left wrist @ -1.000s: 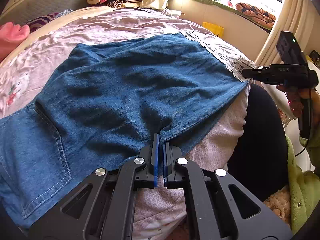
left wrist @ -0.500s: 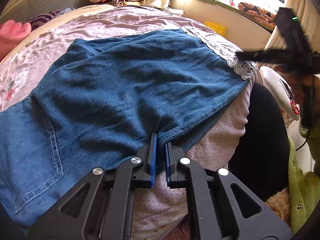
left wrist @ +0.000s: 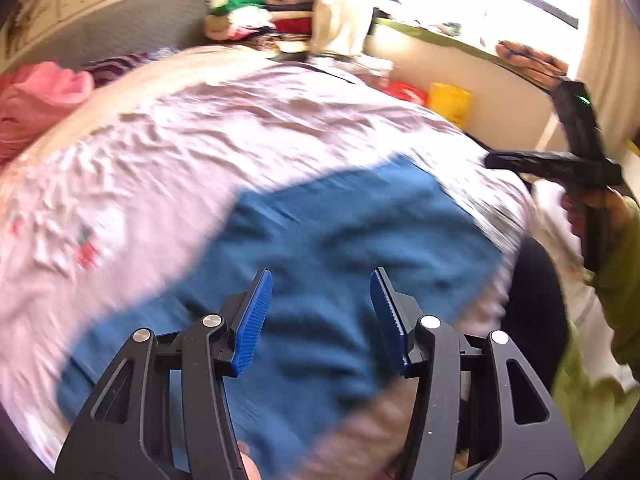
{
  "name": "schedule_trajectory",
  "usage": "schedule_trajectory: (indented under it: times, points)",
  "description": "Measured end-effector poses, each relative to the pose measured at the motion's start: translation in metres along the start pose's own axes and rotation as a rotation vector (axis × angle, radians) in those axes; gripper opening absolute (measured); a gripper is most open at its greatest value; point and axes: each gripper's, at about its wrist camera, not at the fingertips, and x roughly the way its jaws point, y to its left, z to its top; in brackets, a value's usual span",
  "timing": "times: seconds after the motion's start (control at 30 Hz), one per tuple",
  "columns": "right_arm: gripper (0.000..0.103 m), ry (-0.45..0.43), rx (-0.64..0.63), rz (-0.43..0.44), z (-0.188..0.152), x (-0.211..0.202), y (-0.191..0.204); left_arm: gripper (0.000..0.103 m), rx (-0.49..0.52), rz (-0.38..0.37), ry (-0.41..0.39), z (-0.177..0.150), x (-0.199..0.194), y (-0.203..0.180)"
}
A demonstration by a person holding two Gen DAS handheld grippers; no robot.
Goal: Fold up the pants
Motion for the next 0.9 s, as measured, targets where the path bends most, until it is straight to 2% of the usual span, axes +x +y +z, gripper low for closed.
schedule_trajectory:
  times: [0.17, 0.23, 0.4, 0.43, 0.5, 0.57, 0.6, 0.67, 0.7, 0.77, 0.8, 0.83, 0.9]
  points:
    - [0.055, 0.049, 0.074, -0.007, 0.032, 0.040, -0.030, 0.043, -0.110, 0.026, 0.085, 0.036, 0.049, 0.051]
    - [0.055, 0.071, 0.078, 0.016, 0.037, 0.051, -0.036, 0.043, -0.128, 0.013, 0.124, 0.040, 0.067, 0.059]
    - [0.057, 0.108, 0.123, -0.004, 0.036, 0.075, -0.053, 0.043, -0.124, -0.022, 0.199, 0.041, 0.105, 0.059]
    - [0.057, 0.111, 0.132, 0.009, 0.035, 0.078, -0.055, 0.036, -0.114, -0.021, 0.208, 0.040, 0.108, 0.059]
    - [0.057, 0.113, 0.135, 0.018, 0.034, 0.081, -0.056, 0.007, -0.128, -0.046, 0.217, 0.041, 0.115, 0.059]
    - [0.057, 0.116, 0.133, 0.019, 0.032, 0.083, -0.057, 0.007, -0.163, -0.026, 0.201, 0.047, 0.118, 0.066]
    - [0.057, 0.118, 0.134, 0.018, 0.031, 0.084, -0.057, 0.007, -0.218, -0.032, 0.185, 0.051, 0.120, 0.075]
    - [0.057, 0.124, 0.142, 0.022, 0.029, 0.086, -0.060, 0.007, -0.311, -0.074, 0.186, 0.052, 0.125, 0.088]
    - [0.057, 0.128, 0.148, 0.028, 0.029, 0.086, -0.062, 0.007, -0.322, -0.081, 0.193, 0.050, 0.128, 0.089]
    - [0.057, 0.123, 0.162, 0.042, 0.029, 0.085, -0.065, 0.011, -0.282, -0.087, 0.206, 0.046, 0.130, 0.083]
    - [0.057, 0.120, 0.168, 0.050, 0.031, 0.085, -0.067, 0.020, -0.274, -0.105, 0.212, 0.044, 0.129, 0.081]
    - [0.057, 0.118, 0.176, 0.058, 0.033, 0.086, -0.069, 0.033, -0.285, -0.138, 0.211, 0.043, 0.128, 0.081]
    - [0.057, 0.126, 0.186, 0.068, 0.036, 0.091, -0.071, 0.045, -0.303, -0.175, 0.204, 0.044, 0.126, 0.082]
